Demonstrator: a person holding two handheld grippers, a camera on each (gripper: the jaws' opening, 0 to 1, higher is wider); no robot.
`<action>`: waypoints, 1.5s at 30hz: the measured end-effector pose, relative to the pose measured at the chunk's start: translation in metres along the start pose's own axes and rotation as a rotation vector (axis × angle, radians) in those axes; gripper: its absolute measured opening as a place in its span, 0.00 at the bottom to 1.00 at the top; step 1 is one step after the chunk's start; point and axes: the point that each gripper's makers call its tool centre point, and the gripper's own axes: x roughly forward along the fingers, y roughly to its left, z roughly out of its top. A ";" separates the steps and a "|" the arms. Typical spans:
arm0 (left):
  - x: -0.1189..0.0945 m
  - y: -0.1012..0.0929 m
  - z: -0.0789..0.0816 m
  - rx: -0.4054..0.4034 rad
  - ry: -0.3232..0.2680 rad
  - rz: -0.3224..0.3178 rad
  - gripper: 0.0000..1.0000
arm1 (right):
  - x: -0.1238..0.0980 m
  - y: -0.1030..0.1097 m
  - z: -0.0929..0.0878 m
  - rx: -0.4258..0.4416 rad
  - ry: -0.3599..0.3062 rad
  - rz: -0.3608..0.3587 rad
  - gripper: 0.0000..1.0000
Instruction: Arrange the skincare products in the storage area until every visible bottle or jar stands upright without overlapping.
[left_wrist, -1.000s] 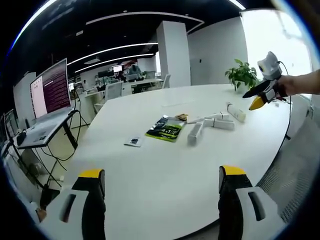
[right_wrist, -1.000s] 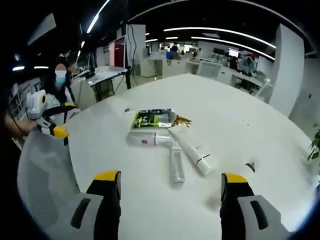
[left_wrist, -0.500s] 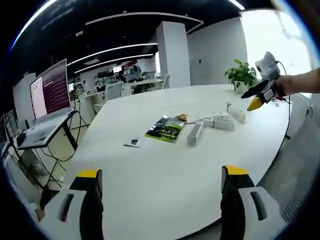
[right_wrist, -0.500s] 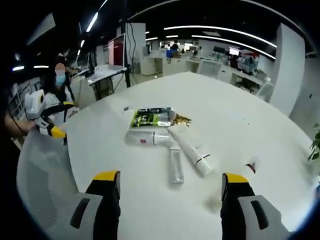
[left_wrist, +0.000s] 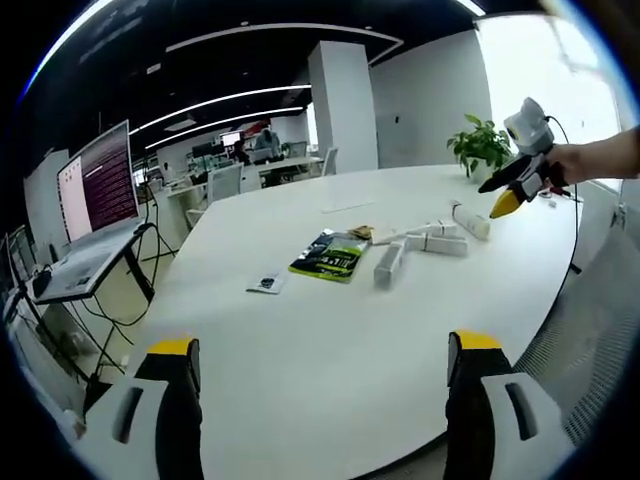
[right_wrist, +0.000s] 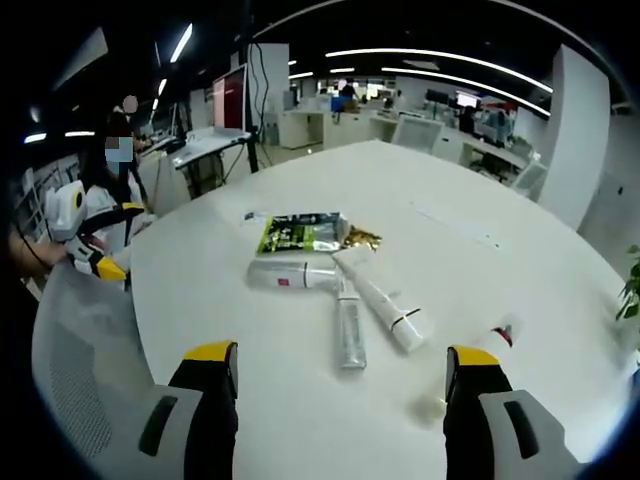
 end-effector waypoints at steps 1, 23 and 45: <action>0.000 0.000 0.000 -0.001 0.000 0.000 0.96 | 0.001 -0.001 0.000 0.000 0.002 0.000 0.89; -0.001 0.003 -0.003 -0.002 0.007 0.014 0.94 | 0.010 -0.002 0.006 0.003 0.015 -0.003 0.99; 0.000 0.005 -0.008 -0.004 0.025 0.009 0.92 | 0.026 -0.001 0.003 0.000 0.040 0.019 0.98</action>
